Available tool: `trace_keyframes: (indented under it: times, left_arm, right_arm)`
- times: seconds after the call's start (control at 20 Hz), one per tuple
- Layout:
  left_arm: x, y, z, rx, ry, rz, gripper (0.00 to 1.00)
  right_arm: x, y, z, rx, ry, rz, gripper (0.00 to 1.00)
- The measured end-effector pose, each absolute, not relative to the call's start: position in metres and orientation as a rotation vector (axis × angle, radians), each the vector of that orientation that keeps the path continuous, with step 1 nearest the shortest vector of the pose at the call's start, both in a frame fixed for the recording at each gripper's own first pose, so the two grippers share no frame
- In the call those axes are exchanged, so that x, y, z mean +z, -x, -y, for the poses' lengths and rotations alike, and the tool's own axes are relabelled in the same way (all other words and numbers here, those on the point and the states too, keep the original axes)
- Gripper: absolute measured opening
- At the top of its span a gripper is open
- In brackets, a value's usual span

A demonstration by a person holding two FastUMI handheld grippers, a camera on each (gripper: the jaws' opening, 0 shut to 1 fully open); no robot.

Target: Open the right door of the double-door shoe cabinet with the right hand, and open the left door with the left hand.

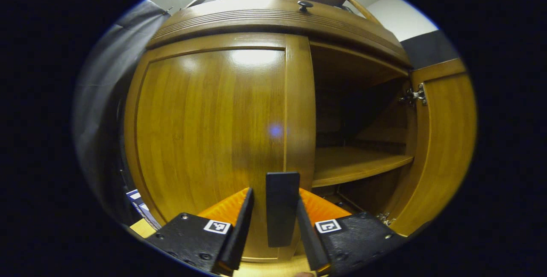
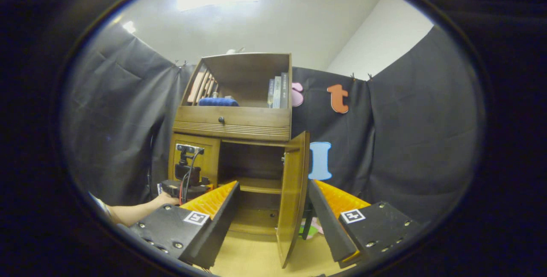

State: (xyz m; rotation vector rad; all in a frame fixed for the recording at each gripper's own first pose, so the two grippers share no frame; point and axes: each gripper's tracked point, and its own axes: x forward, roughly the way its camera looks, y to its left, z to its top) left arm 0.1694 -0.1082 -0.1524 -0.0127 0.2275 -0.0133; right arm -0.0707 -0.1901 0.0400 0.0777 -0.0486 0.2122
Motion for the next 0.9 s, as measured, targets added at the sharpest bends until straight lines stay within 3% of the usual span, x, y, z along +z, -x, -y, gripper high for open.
trace_keyframes:
  times: [0.15, 0.9]
  left_arm:
    - [-0.152, -0.170, 0.113, -0.060, -0.015, -0.239, 0.34]
    - [-0.144, -0.117, 0.114, -0.196, -0.007, -0.287, 0.34]
  right_arm:
    - [0.040, 0.073, 0.185, 0.202, -0.085, 0.037, 0.96]
    - [0.034, 0.078, 0.154, 0.231, -0.061, 0.012, 0.98]
